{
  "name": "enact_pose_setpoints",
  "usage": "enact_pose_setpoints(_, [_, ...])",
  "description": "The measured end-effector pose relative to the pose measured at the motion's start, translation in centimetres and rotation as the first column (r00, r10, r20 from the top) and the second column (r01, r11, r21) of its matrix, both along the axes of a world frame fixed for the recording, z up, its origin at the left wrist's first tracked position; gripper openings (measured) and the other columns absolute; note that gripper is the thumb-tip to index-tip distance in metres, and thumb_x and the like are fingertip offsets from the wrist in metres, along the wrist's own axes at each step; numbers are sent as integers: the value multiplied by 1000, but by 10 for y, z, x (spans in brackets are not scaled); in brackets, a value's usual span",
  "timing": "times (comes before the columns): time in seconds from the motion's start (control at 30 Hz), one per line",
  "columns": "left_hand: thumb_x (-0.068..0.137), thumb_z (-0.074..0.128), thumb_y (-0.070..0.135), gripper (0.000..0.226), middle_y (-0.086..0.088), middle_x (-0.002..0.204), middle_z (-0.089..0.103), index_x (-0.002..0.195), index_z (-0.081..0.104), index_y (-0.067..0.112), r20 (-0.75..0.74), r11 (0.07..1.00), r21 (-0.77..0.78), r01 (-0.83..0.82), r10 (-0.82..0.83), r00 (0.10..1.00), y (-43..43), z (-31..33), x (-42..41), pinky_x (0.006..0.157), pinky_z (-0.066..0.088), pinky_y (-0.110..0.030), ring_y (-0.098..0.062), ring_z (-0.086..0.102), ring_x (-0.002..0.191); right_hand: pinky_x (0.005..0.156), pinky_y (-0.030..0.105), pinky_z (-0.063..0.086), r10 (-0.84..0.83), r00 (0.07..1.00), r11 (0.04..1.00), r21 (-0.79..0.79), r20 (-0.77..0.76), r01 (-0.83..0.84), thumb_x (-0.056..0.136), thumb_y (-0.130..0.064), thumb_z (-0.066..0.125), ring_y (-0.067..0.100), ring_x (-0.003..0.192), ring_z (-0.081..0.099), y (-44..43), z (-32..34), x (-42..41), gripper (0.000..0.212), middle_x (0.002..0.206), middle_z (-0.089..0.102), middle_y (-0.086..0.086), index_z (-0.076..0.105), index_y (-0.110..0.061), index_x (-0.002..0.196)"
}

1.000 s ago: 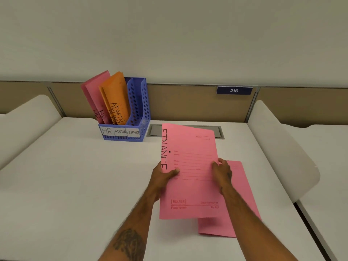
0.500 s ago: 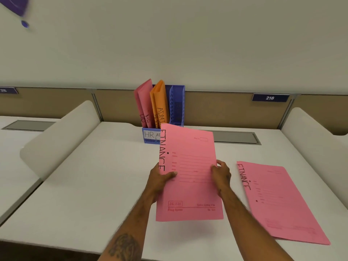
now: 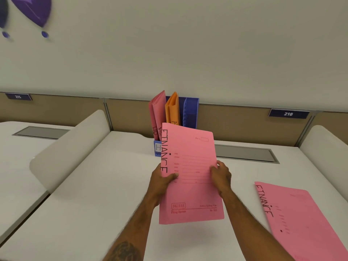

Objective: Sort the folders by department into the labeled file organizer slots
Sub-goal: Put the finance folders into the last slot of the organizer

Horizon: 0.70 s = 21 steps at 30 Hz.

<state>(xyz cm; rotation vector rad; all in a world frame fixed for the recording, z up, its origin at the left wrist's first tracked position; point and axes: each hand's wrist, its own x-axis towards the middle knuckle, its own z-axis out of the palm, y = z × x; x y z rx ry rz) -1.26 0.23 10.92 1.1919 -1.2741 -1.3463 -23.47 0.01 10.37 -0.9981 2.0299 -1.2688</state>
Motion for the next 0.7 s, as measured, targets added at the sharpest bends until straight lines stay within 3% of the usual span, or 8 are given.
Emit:
enact_pose_setpoints(0.13, [80, 80, 17, 45, 1, 112, 73, 119, 59, 25, -47, 994, -79, -81, 77, 996, -29, 26, -13, 75, 63, -43, -21, 74, 92, 90, 39, 47, 23, 987, 995, -91, -158, -37, 94, -25, 52, 32, 113, 54, -43, 42, 3, 34, 127, 58, 13, 54, -11, 125])
enact_pose_setpoints(0.2, [78, 80, 14, 44, 1, 109, 74, 116, 60, 24, -108, 983, -101, -151, 140, 984, -44, 40, -20, 69, 63, -37, -19, 75, 87, 110, 46, 34, 27, 956, 993, -99, -291, -58, 96, -37, 52, 34, 140, 30, -63, 72, 9, 54, 151, 35, 15, 40, -12, 143])
enact_pose_setpoints(0.27, [78, 79, 10, 47, -2, 110, 73, 119, 59, 19, -166, 973, -110, -203, 183, 969, -58, 53, -28, 71, 63, -39, -21, 75, 89, 118, 51, 20, 20, 907, 986, -139, -421, -87, 96, -50, 47, 31, 148, 9, -76, 105, 19, 70, 161, 13, 12, 24, -16, 152])
enact_pose_setpoints(0.37, [81, 77, 8, 47, -3, 113, 72, 123, 57, 16, -153, 960, -179, -215, 189, 970, -77, 73, -38, 76, 63, -43, -24, 72, 95, 114, 50, 26, 98, 890, 952, -218, -445, -213, 89, -68, 41, 29, 147, 17, -92, 155, 42, 82, 160, 18, 10, 20, -21, 153])
enact_pose_setpoints(0.53, [87, 68, 13, 42, -3, 108, 70, 127, 55, 18, 122, 865, -438, -244, 326, 937, -98, 91, -60, 74, 60, -35, -22, 67, 85, 87, 48, 50, 150, 790, 931, -184, -594, -315, 69, -86, 41, 31, 109, 54, -101, 210, 83, 100, 123, 57, 7, 16, -28, 147])
enact_pose_setpoints(0.6, [90, 66, 18, 45, -6, 111, 71, 133, 54, 19, 218, 819, -496, -290, 440, 871, -102, 91, -65, 81, 57, -40, -24, 65, 87, 85, 41, 47, 197, 858, 928, -193, -475, -320, 71, -69, 52, 25, 93, 50, -103, 216, 93, 88, 97, 50, -3, 26, -19, 138])
enact_pose_setpoints(0.63, [92, 65, 21, 46, -6, 115, 70, 136, 52, 19, 245, 804, -517, -293, 468, 849, -104, 90, -66, 84, 57, -43, -26, 66, 91, 77, 36, 46, 128, 836, 941, -200, -533, -272, 78, -59, 55, 23, 83, 49, -111, 220, 97, 76, 84, 43, -6, 26, -17, 134])
enact_pose_setpoints(0.7, [94, 63, 22, 48, -6, 121, 68, 140, 49, 19, 250, 777, -566, -274, 479, 842, -110, 87, -65, 87, 58, -44, -26, 67, 95, 61, 33, 47, -100, 734, 961, -256, -672, -104, 86, -46, 57, 20, 63, 49, -128, 236, 107, 81, 73, 42, -4, 8, -22, 146])
